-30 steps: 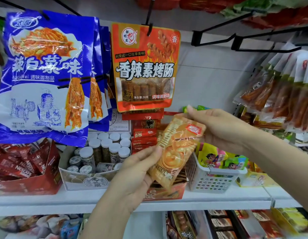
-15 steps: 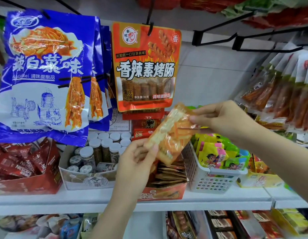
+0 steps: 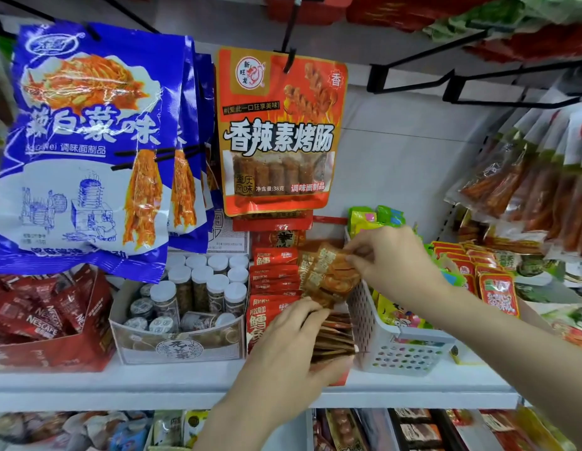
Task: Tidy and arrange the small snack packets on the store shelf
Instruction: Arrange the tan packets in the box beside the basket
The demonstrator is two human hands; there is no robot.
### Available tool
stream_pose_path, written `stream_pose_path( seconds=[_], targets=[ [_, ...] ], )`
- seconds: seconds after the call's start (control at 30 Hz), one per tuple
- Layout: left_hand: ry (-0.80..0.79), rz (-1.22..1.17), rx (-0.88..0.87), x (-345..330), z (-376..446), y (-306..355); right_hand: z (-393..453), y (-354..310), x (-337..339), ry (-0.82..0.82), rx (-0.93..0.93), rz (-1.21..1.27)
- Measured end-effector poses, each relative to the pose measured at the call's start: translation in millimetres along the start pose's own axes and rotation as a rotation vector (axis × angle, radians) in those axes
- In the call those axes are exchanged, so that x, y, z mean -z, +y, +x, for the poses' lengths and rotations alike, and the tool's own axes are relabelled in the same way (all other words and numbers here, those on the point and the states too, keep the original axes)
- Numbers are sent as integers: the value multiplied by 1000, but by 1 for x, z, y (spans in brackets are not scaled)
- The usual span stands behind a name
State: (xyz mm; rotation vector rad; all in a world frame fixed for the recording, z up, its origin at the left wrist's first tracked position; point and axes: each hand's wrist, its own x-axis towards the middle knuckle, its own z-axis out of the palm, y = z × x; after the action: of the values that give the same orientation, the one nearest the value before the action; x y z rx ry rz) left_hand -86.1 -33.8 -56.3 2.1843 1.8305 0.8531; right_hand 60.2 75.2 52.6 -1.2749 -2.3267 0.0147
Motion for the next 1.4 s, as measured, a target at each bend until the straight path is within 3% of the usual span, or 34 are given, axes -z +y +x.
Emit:
stream_pose_path(
  seconds=[0.2, 0.47, 0.63, 0.83, 1.27, 1.4],
  targets=[
    [-26, 44, -49, 3, 0, -7, -2, -8, -33, -328, 48, -204],
    [-57, 18, -20, 3, 5, -13, 30, -14, -18, -769, 17, -195],
    [-27, -28, -40, 0, 8, -18, 53, -5, -28, -310, -19, -239],
    [-21, -86, -61, 1, 5, -22, 68, -5, -47, -405, -59, -360],
    [-31, -85, -68, 3, 5, -23, 66, -1, -44, -301, -92, -326],
    [-51, -71, -54, 5, 3, -20, 58, 4, -23, -317, -108, -195]
  ],
)
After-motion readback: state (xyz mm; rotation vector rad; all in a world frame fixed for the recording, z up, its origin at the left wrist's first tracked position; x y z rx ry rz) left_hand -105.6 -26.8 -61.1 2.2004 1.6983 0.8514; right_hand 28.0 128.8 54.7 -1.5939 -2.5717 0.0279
